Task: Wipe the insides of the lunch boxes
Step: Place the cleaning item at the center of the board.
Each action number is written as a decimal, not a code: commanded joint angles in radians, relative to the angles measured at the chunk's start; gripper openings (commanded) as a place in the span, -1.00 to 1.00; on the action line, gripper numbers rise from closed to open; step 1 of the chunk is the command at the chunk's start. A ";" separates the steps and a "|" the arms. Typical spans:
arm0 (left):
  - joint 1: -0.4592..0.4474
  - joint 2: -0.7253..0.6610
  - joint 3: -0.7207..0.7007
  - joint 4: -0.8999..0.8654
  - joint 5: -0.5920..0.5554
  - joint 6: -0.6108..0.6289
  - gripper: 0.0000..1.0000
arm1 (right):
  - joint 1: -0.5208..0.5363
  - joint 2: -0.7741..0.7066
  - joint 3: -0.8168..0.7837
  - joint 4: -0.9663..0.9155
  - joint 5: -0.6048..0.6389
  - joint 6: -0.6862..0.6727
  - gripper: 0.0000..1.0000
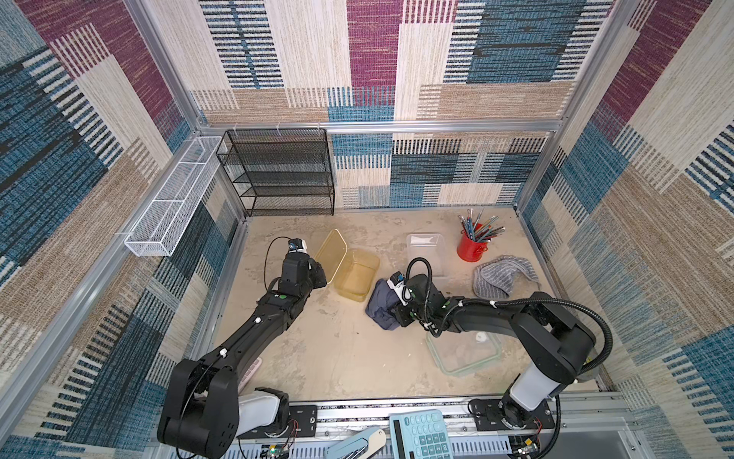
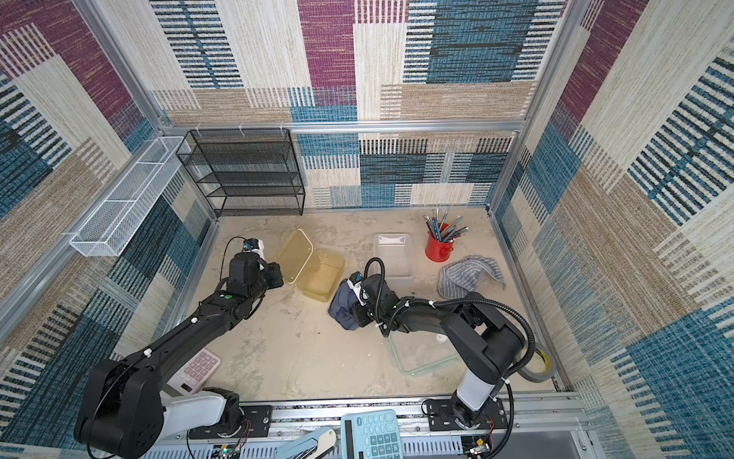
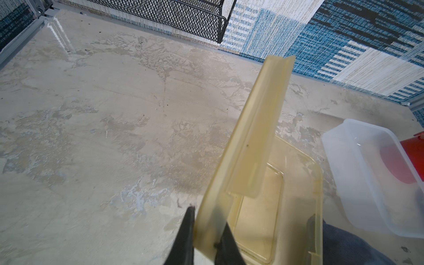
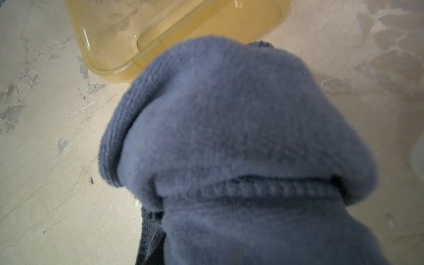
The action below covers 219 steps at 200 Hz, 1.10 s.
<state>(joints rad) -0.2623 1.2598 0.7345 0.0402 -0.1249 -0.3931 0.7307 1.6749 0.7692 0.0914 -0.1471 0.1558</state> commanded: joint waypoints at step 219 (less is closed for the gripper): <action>0.000 -0.095 -0.082 0.089 0.068 0.003 0.04 | -0.060 -0.355 0.018 -0.106 0.079 -0.035 0.97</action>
<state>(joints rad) -0.2623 1.1709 0.6617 0.0780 -0.0860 -0.3931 0.6838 1.3460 0.8005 -0.0410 -0.0940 0.1509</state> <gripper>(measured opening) 0.514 0.984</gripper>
